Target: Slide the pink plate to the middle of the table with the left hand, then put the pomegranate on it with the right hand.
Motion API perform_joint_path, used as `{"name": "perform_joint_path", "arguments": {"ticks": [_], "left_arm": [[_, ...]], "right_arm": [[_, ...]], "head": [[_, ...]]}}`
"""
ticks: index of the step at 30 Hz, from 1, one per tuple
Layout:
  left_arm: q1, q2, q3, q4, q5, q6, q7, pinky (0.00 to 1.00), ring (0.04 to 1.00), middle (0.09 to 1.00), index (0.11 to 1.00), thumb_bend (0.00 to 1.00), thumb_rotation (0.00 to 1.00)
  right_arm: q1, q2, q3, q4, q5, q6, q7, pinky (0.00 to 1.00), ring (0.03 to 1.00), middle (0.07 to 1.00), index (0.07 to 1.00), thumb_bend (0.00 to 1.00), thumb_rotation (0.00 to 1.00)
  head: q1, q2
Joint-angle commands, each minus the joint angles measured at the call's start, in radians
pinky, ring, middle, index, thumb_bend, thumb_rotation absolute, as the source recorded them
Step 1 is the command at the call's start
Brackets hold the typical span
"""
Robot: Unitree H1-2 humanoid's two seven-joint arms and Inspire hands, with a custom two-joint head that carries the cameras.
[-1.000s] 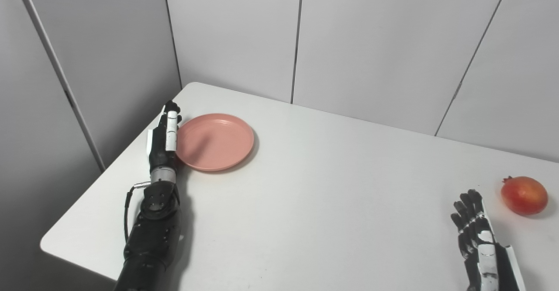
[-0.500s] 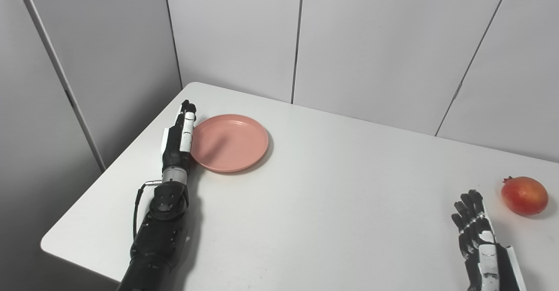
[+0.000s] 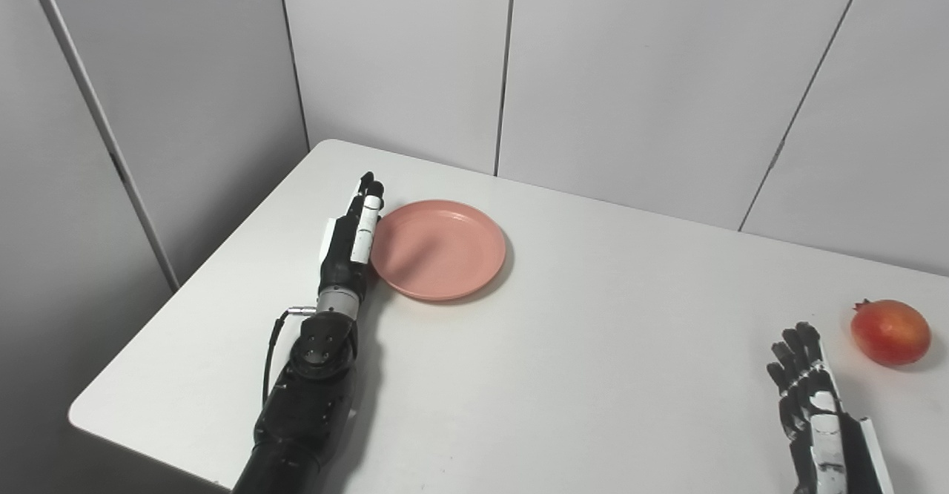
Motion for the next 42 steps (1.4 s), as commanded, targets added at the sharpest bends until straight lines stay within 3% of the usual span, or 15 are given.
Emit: {"name": "perform_joint_path", "arguments": {"ticks": [1, 17, 21, 27, 42], "left_arm": [[-0.027, 0.003, -0.008, -0.042, 0.016, 0.01, -0.015, 0.97, 0.955, 0.959, 0.966, 0.74, 1.0], [-0.005, -0.049, -0.077, -0.122, 0.07, 0.084, -0.024, 0.96, 0.959, 0.964, 0.956, 0.79, 1.0], [-0.005, -0.06, -0.091, -0.128, 0.071, 0.102, -0.038, 0.97, 0.972, 0.975, 0.983, 0.75, 1.0], [-0.001, -0.073, -0.103, -0.133, 0.078, 0.083, -0.051, 0.98, 0.978, 0.985, 0.99, 0.74, 1.0], [0.034, -0.126, -0.15, -0.226, 0.106, 0.129, -0.077, 1.0, 0.989, 0.986, 0.985, 0.72, 1.0]], "right_arm": [[-0.009, 0.002, -0.007, -0.021, 0.002, -0.005, -0.006, 1.0, 1.0, 1.0, 1.0, 0.49, 0.97], [-0.009, -0.001, -0.004, -0.015, -0.006, -0.019, -0.006, 1.0, 1.0, 1.0, 1.0, 0.5, 0.96], [-0.012, 0.0, -0.004, -0.008, -0.011, -0.026, -0.009, 1.0, 1.0, 1.0, 1.0, 0.51, 0.97], [-0.015, 0.002, 0.0, -0.011, -0.02, -0.022, -0.009, 1.0, 1.0, 1.0, 1.0, 0.5, 0.98], [-0.02, 0.031, 0.006, 0.019, -0.018, -0.029, -0.015, 1.0, 1.0, 1.0, 1.0, 0.61, 0.91]], "head": [[-0.001, 0.002], [-0.012, 0.012], [-0.02, 0.013], [-0.036, 0.017], [-0.154, 0.054]]}}
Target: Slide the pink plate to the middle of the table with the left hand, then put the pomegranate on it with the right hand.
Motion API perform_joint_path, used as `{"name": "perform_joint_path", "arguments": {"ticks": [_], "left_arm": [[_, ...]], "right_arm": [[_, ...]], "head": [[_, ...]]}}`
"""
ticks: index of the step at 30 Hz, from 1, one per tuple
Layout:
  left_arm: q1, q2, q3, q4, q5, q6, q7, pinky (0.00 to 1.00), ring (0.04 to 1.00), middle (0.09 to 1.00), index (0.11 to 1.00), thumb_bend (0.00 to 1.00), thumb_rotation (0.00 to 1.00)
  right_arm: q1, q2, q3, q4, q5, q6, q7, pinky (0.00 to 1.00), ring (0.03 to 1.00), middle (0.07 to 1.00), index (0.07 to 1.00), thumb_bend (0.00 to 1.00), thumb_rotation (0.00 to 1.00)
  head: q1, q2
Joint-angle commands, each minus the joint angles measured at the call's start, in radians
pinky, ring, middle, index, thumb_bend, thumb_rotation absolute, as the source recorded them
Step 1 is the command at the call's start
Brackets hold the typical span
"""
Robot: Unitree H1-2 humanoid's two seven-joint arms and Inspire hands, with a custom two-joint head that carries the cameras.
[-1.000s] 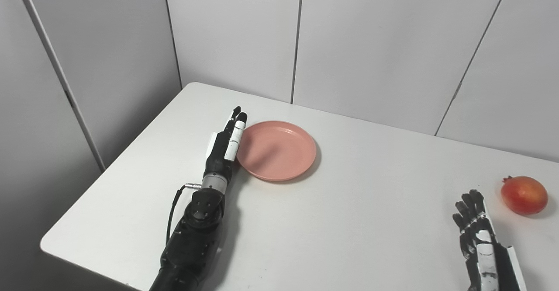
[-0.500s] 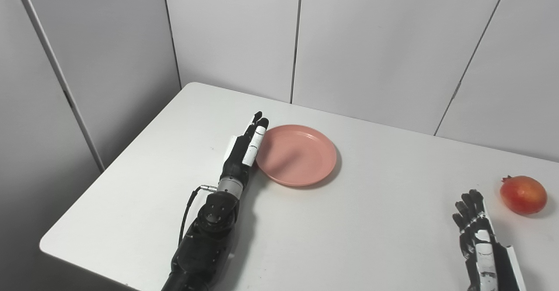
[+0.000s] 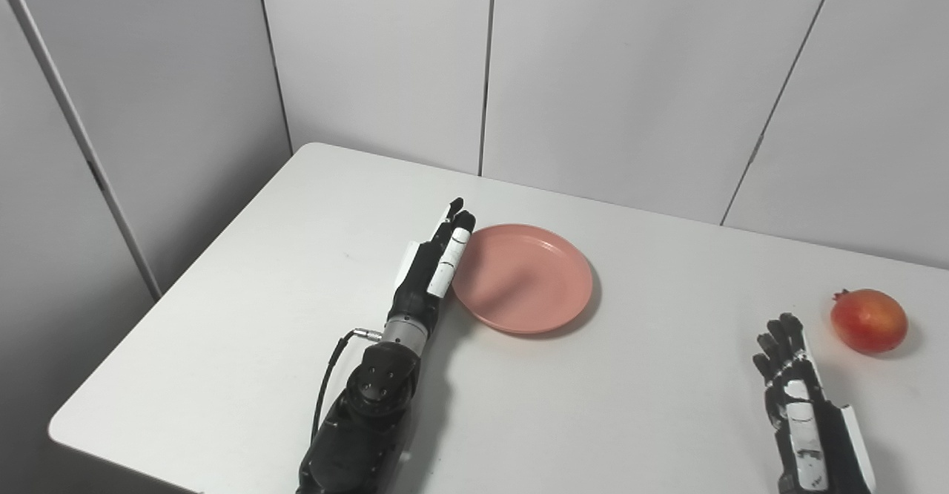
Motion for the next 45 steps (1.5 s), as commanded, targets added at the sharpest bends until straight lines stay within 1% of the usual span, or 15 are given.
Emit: {"name": "perform_joint_path", "arguments": {"ticks": [1, 5, 12, 13, 18, 25, 27, 29, 31, 32, 35, 40, 42, 45], "left_arm": [[-0.019, -0.001, -0.006, -0.041, 0.011, 0.0, -0.01, 1.0, 0.988, 0.987, 0.986, 0.72, 1.0], [-0.011, -0.008, -0.02, -0.056, 0.019, 0.008, -0.021, 1.0, 0.988, 0.991, 0.994, 0.7, 1.0], [0.008, -0.01, -0.053, -0.082, 0.028, 0.022, -0.039, 1.0, 1.0, 1.0, 1.0, 0.72, 1.0], [0.01, -0.012, -0.054, -0.086, 0.026, 0.021, -0.042, 1.0, 1.0, 1.0, 1.0, 0.72, 1.0], [0.021, -0.022, -0.059, -0.107, 0.014, 0.018, -0.07, 0.97, 0.99, 1.0, 1.0, 0.73, 1.0], [0.034, -0.027, -0.065, -0.139, 0.021, 0.051, -0.101, 1.0, 1.0, 1.0, 1.0, 0.73, 1.0], [0.037, -0.028, -0.068, -0.147, 0.024, 0.06, -0.104, 1.0, 1.0, 1.0, 1.0, 0.73, 1.0], [0.041, -0.029, -0.073, -0.153, 0.027, 0.064, -0.107, 1.0, 0.997, 1.0, 1.0, 0.73, 1.0], [0.045, -0.028, -0.08, -0.161, 0.031, 0.067, -0.112, 1.0, 0.996, 1.0, 1.0, 0.71, 1.0], [0.047, -0.029, -0.083, -0.164, 0.032, 0.071, -0.113, 1.0, 0.997, 1.0, 1.0, 0.71, 1.0], [0.053, -0.033, -0.093, -0.174, 0.027, 0.091, -0.12, 1.0, 1.0, 1.0, 1.0, 0.73, 1.0], [0.054, -0.05, -0.099, -0.159, 0.015, 0.091, -0.128, 1.0, 0.991, 0.999, 0.995, 0.74, 1.0], [0.052, -0.059, -0.097, -0.15, 0.018, 0.083, -0.121, 0.98, 0.981, 0.994, 0.989, 0.73, 1.0], [0.048, -0.071, -0.095, -0.129, 0.027, 0.054, -0.109, 0.96, 0.969, 0.99, 0.981, 0.73, 1.0]], "right_arm": [[-0.01, 0.014, 0.005, 0.007, -0.004, -0.029, -0.006, 1.0, 1.0, 1.0, 1.0, 0.61, 0.91], [-0.007, 0.016, 0.01, -0.017, -0.037, -0.019, -0.016, 1.0, 1.0, 1.0, 1.0, 0.58, 0.9], [-0.004, 0.036, 0.015, -0.044, -0.035, 0.014, -0.028, 1.0, 1.0, 1.0, 1.0, 0.59, 0.85], [-0.004, 0.038, 0.016, -0.047, -0.036, 0.019, -0.029, 1.0, 1.0, 1.0, 1.0, 0.59, 0.85], [-0.004, 0.053, 0.022, -0.062, -0.047, 0.045, -0.038, 1.0, 1.0, 1.0, 1.0, 0.61, 0.84], [-0.005, 0.075, 0.027, -0.077, -0.077, 0.065, -0.062, 1.0, 1.0, 1.0, 1.0, 0.58, 0.84], [-0.007, 0.081, 0.027, -0.077, -0.075, 0.067, -0.068, 1.0, 1.0, 1.0, 1.0, 0.58, 0.84], [-0.008, 0.089, 0.025, -0.073, -0.069, 0.07, -0.073, 1.0, 1.0, 1.0, 1.0, 0.6, 0.81], [-0.009, 0.094, 0.026, -0.07, -0.071, 0.072, -0.077, 1.0, 1.0, 1.0, 1.0, 0.62, 0.8], [-0.009, 0.096, 0.027, -0.069, -0.075, 0.073, -0.079, 1.0, 1.0, 1.0, 1.0, 0.63, 0.81], [-0.01, 0.099, 0.032, -0.07, -0.086, 0.071, -0.082, 1.0, 1.0, 1.0, 1.0, 0.63, 0.82], [-0.011, 0.104, 0.037, -0.073, -0.103, 0.073, -0.096, 1.0, 1.0, 1.0, 1.0, 0.64, 0.83], [-0.011, 0.105, 0.038, -0.074, -0.109, 0.072, -0.101, 1.0, 1.0, 1.0, 1.0, 0.64, 0.83], [-0.011, 0.105, 0.04, -0.078, -0.107, 0.075, -0.101, 1.0, 1.0, 1.0, 1.0, 0.64, 0.83]], "head": [[-0.016, 0.006], [-0.052, 0.016], [-0.117, 0.035], [-0.117, 0.035], [-0.161, 0.048], [-0.207, 0.057], [-0.218, 0.058], [-0.232, 0.058], [-0.242, 0.061], [-0.243, 0.061], [-0.254, 0.065], [-0.257, 0.07], [-0.256, 0.073], [-0.256, 0.075]]}}
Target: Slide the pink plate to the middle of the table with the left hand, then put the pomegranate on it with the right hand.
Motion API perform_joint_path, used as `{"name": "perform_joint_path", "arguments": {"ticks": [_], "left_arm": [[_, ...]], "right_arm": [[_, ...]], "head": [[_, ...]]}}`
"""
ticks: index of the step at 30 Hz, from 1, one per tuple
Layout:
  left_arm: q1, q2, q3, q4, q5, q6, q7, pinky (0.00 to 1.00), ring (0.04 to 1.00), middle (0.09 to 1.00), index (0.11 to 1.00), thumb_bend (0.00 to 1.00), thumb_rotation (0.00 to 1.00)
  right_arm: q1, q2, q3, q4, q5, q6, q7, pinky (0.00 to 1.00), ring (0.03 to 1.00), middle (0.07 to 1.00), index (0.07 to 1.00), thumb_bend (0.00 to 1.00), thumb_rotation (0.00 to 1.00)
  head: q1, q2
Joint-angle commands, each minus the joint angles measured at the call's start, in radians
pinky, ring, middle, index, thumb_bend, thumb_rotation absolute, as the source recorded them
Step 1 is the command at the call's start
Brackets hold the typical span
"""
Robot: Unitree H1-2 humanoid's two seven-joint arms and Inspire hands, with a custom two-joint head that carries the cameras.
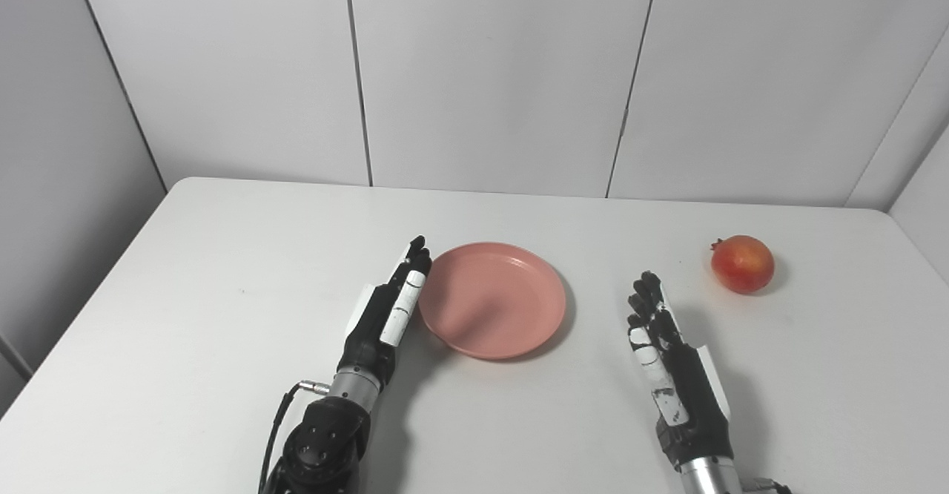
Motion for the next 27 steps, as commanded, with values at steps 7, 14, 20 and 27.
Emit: {"name": "perform_joint_path", "arguments": {"ticks": [7, 14, 20, 27], "left_arm": [[-0.046, -0.03, 0.002, 0.036, 0.041, -0.104, 0.052, 0.95, 0.952, 0.971, 0.953, 0.74, 1.0], [-0.064, -0.042, 0.009, 0.067, 0.054, -0.119, 0.074, 0.96, 0.956, 0.976, 0.962, 0.75, 1.0], [-0.058, -0.031, -0.018, 0.05, 0.105, -0.098, 0.071, 0.95, 0.961, 0.986, 0.961, 0.73, 1.0], [-0.041, -0.033, -0.022, 0.014, 0.093, -0.065, 0.045, 0.96, 0.961, 0.997, 0.973, 0.75, 1.0]], "right_arm": [[-0.022, 0.009, 0.007, -0.04, -0.007, 0.005, -0.006, 1.0, 1.0, 1.0, 1.0, 0.63, 0.84], [-0.023, 0.012, 0.009, -0.037, -0.018, 0.002, -0.016, 1.0, 1.0, 1.0, 1.0, 0.64, 0.84], [-0.026, 0.023, 0.007, -0.029, -0.017, -0.008, -0.02, 1.0, 0.997, 1.0, 1.0, 0.63, 0.82], [-0.026, 0.028, 0.012, -0.031, -0.035, 0.002, -0.03, 1.0, 0.99, 0.998, 0.999, 0.63, 0.82]], "head": [[-0.003, 0.003], [-0.013, 0.0], [-0.028, -0.003], [-0.05, 0.001]]}}
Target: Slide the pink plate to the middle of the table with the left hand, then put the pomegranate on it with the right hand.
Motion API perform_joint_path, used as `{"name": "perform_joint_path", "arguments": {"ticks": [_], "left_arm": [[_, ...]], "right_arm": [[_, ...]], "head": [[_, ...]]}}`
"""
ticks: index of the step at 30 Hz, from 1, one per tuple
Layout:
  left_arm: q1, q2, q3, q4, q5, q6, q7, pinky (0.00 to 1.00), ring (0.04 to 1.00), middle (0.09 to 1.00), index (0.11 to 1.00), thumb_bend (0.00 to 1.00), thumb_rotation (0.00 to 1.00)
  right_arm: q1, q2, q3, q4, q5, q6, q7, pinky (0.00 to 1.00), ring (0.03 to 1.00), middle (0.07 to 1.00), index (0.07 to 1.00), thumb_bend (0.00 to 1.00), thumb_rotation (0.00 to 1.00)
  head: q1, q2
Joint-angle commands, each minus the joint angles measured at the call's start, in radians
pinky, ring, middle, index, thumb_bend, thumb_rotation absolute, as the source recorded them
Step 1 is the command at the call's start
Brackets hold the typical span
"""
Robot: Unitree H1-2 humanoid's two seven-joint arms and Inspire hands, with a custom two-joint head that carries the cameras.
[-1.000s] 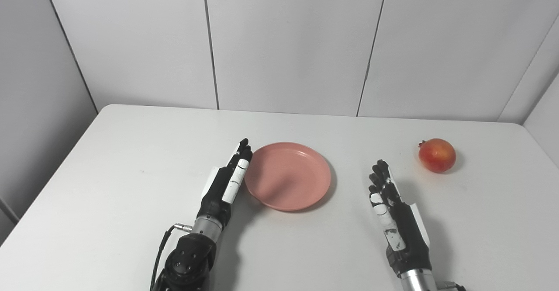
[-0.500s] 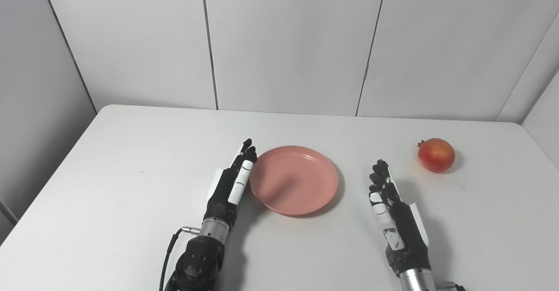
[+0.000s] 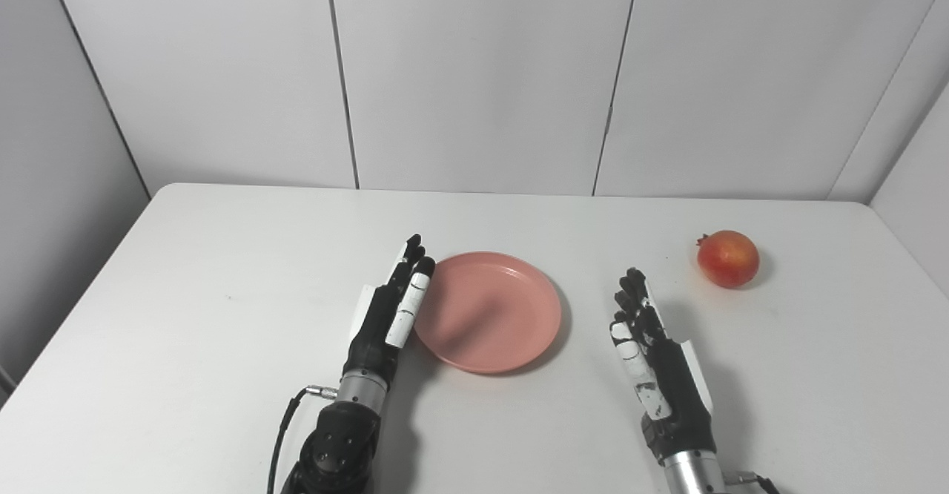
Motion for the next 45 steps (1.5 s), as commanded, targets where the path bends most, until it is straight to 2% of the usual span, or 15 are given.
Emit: {"name": "perform_joint_path", "arguments": {"ticks": [1, 4, 13, 16, 22, 29, 37, 42, 45], "left_arm": [[-0.021, -0.001, -0.008, -0.045, -0.008, -0.001, -0.018, 0.96, 0.962, 0.999, 0.976, 0.75, 1.0], [-0.015, -0.006, -0.009, -0.06, -0.022, 0.005, -0.034, 0.95, 0.968, 1.0, 0.988, 0.73, 1.0], [-0.008, -0.012, -0.012, -0.073, -0.071, -0.001, -0.077, 0.97, 0.993, 1.0, 1.0, 0.71, 1.0], [-0.008, -0.014, -0.013, -0.072, -0.077, -0.006, -0.083, 0.98, 1.0, 1.0, 1.0, 0.71, 1.0], [-0.001, -0.019, -0.028, -0.096, -0.082, 0.026, -0.094, 1.0, 1.0, 1.0, 1.0, 0.73, 1.0], [0.002, -0.014, -0.037, -0.082, -0.08, 0.011, -0.104, 1.0, 1.0, 1.0, 1.0, 0.72, 1.0], [-0.039, -0.017, -0.015, 0.0, -0.075, -0.036, -0.081, 1.0, 1.0, 1.0, 1.0, 0.72, 1.0], [-0.068, -0.013, 0.021, 0.036, -0.04, -0.075, -0.017, 0.97, 0.981, 0.996, 0.991, 0.7, 1.0], [-0.084, -0.02, 0.041, 0.065, -0.046, -0.124, 0.009, 0.94, 0.96, 0.975, 0.968, 0.7, 1.0]], "right_arm": [[-0.026, 0.003, 0.004, -0.029, -0.012, -0.004, -0.003, 1.0, 0.989, 0.998, 0.999, 0.64, 0.83], [-0.026, 0.001, 0.007, -0.036, -0.032, 0.008, -0.009, 1.0, 0.987, 0.999, 1.0, 0.64, 0.85], [-0.029, 0.003, 0.006, -0.038, -0.017, 0.01, 0.0, 1.0, 0.998, 1.0, 1.0, 0.64, 0.84], [-0.031, 0.0, 0.007, -0.036, -0.017, 0.004, 0.001, 1.0, 1.0, 1.0, 1.0, 0.63, 0.83], [-0.031, -0.004, 0.009, -0.037, -0.022, 0.006, -0.001, 1.0, 1.0, 1.0, 1.0, 0.63, 0.84], [-0.032, 0.002, 0.004, -0.033, -0.016, 0.003, -0.007, 1.0, 0.991, 1.0, 0.99, 0.63, 0.82], [-0.032, 0.001, 0.002, -0.031, 0.0, 0.002, -0.002, 1.0, 0.995, 1.0, 0.994, 0.64, 0.82], [-0.031, -0.003, 0.003, -0.038, -0.006, 0.01, -0.005, 1.0, 0.996, 1.0, 0.999, 0.64, 0.83], [-0.032, -0.004, 0.002, -0.034, -0.006, 0.005, -0.006, 1.0, 0.995, 1.0, 0.999, 0.64, 0.83]], "head": [[0.0, 0.001], [0.0, 0.001], [-0.004, 0.005], [-0.005, 0.006], [-0.008, 0.007], [-0.005, 0.008], [-0.01, 0.004], [-0.008, 0.005], [-0.009, 0.004]]}}
